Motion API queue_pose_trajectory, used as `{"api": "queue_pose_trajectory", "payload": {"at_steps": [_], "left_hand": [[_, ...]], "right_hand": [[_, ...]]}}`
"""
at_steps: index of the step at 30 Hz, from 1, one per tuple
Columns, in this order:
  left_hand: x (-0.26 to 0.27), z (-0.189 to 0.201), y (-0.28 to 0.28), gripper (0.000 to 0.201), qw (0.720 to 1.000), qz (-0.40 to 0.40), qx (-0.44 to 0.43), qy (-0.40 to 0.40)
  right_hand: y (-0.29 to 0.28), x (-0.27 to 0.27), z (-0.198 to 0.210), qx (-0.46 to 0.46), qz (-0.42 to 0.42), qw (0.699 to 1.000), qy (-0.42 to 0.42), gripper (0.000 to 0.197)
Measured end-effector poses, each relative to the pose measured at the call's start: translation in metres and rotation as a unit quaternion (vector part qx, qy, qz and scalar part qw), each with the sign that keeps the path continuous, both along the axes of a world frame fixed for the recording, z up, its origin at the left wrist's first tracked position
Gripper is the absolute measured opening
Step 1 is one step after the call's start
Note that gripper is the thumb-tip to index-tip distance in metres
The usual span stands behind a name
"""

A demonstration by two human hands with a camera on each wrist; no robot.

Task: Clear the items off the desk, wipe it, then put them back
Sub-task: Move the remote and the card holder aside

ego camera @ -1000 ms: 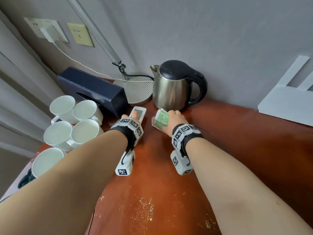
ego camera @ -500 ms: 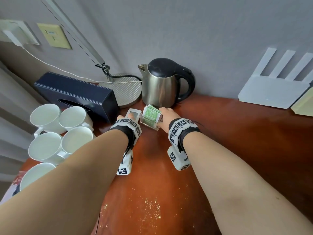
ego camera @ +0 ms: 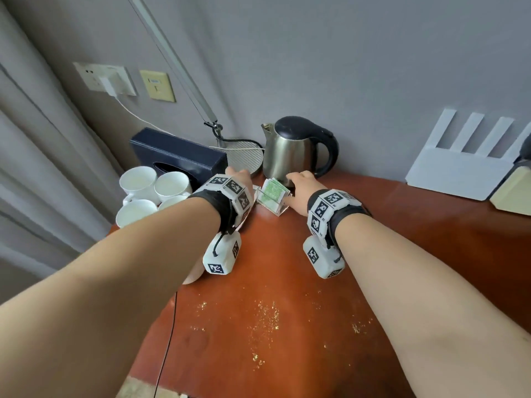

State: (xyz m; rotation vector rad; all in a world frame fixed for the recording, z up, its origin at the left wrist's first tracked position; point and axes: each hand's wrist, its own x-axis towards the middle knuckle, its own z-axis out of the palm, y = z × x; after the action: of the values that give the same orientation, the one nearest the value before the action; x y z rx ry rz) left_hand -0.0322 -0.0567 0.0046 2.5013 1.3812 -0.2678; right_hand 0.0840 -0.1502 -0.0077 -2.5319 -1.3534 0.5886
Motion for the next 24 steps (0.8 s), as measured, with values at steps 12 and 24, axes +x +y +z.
{"api": "queue_pose_trajectory", "payload": {"at_steps": [12, 24], "left_hand": [[-0.194, 0.036, -0.041, 0.052, 0.979, 0.186, 0.053, -0.071], [-0.334, -0.064, 0.014, 0.062, 0.992, 0.102, -0.059, 0.052]], "right_hand": [[-0.027, -0.127, 0.051, -0.003, 0.221, 0.975, -0.022, 0.045], [0.023, -0.278, -0.006, -0.056, 0.217, 0.973, 0.047, 0.029]]}}
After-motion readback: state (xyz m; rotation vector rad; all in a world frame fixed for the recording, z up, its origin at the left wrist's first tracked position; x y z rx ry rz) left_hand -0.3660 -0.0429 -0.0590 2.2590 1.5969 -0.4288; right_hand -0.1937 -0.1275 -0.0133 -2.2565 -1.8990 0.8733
